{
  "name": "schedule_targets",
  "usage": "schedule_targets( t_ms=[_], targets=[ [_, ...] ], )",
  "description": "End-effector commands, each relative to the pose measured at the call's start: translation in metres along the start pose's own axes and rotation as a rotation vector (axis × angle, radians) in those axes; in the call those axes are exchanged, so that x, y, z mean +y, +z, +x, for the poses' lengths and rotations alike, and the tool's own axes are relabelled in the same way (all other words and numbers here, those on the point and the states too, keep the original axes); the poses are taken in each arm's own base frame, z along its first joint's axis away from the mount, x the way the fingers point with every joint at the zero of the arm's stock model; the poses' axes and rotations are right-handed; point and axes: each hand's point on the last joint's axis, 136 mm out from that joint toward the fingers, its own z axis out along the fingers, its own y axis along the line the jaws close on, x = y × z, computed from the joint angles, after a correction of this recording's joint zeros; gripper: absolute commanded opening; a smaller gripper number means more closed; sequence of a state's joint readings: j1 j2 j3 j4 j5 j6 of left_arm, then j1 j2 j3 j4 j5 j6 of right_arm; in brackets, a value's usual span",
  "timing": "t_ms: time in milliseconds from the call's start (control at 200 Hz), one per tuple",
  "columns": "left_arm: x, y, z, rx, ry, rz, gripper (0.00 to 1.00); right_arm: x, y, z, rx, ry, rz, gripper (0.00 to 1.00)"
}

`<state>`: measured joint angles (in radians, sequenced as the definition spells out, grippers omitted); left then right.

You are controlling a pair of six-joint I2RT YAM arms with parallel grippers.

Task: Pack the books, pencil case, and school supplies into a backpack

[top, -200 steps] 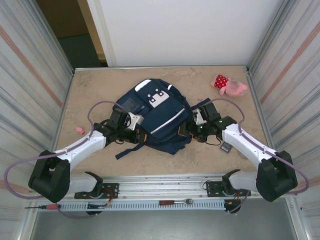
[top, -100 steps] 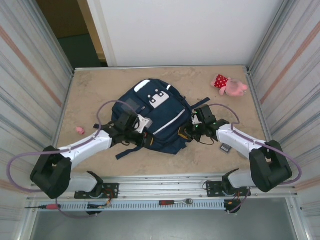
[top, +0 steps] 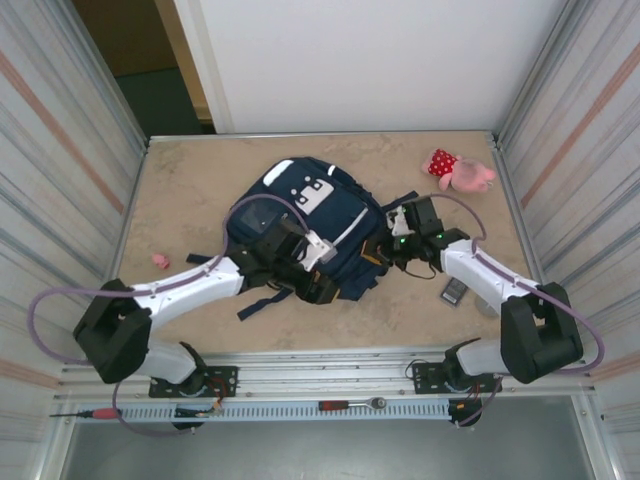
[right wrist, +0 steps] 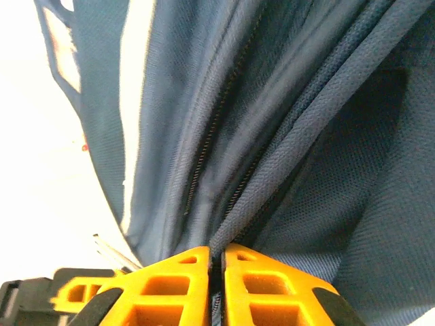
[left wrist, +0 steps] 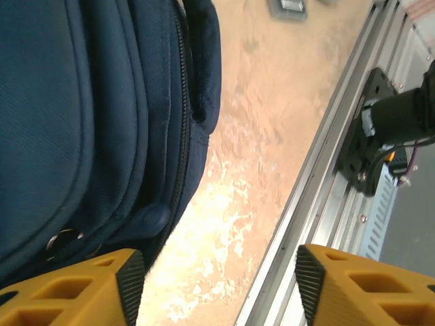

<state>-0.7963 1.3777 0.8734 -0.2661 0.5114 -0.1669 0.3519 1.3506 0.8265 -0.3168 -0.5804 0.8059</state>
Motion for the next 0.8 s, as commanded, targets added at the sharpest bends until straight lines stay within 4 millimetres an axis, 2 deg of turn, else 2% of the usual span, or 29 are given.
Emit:
schedule_targets(
  t_ms=[0, 45, 100, 160, 225, 336, 461, 666, 792],
  targets=[
    [0.006, -0.041, -0.025, -0.108, 0.178, -0.054, 0.69, 0.015, -0.027, -0.009, 0.026, -0.190, -0.032, 0.25],
    [0.015, -0.054, -0.026, -0.130, 0.240, -0.088, 0.71, 0.013, -0.036, -0.012, 0.019, -0.219, -0.015, 0.37],
    [0.023, -0.068, -0.027, -0.151, 0.345, -0.129, 0.72, 0.011, -0.044, -0.013, 0.016, -0.253, 0.006, 0.46],
    [0.031, -0.077, -0.025, -0.147, 0.502, -0.197, 0.73, 0.012, -0.053, -0.010, 0.011, -0.294, 0.029, 0.48],
    [0.035, -0.077, -0.020, -0.120, 0.672, -0.236, 0.76, 0.013, -0.058, -0.007, 0.000, -0.321, 0.038, 0.49],
    [0.046, -0.067, -0.014, -0.044, 0.868, -0.269, 0.78, 0.015, -0.063, 0.001, -0.033, -0.372, 0.050, 0.49],
    [0.066, -0.048, -0.013, 0.053, 0.995, -0.312, 0.82, 0.023, -0.062, 0.013, -0.055, -0.444, 0.038, 0.49],
    [0.090, -0.019, -0.020, 0.115, 1.090, -0.333, 0.84, 0.030, -0.056, 0.026, -0.071, -0.501, 0.015, 0.50],
    [0.102, -0.010, -0.018, 0.192, 1.090, -0.328, 0.84, 0.029, -0.055, 0.029, -0.073, -0.511, 0.019, 0.51]
  ],
)
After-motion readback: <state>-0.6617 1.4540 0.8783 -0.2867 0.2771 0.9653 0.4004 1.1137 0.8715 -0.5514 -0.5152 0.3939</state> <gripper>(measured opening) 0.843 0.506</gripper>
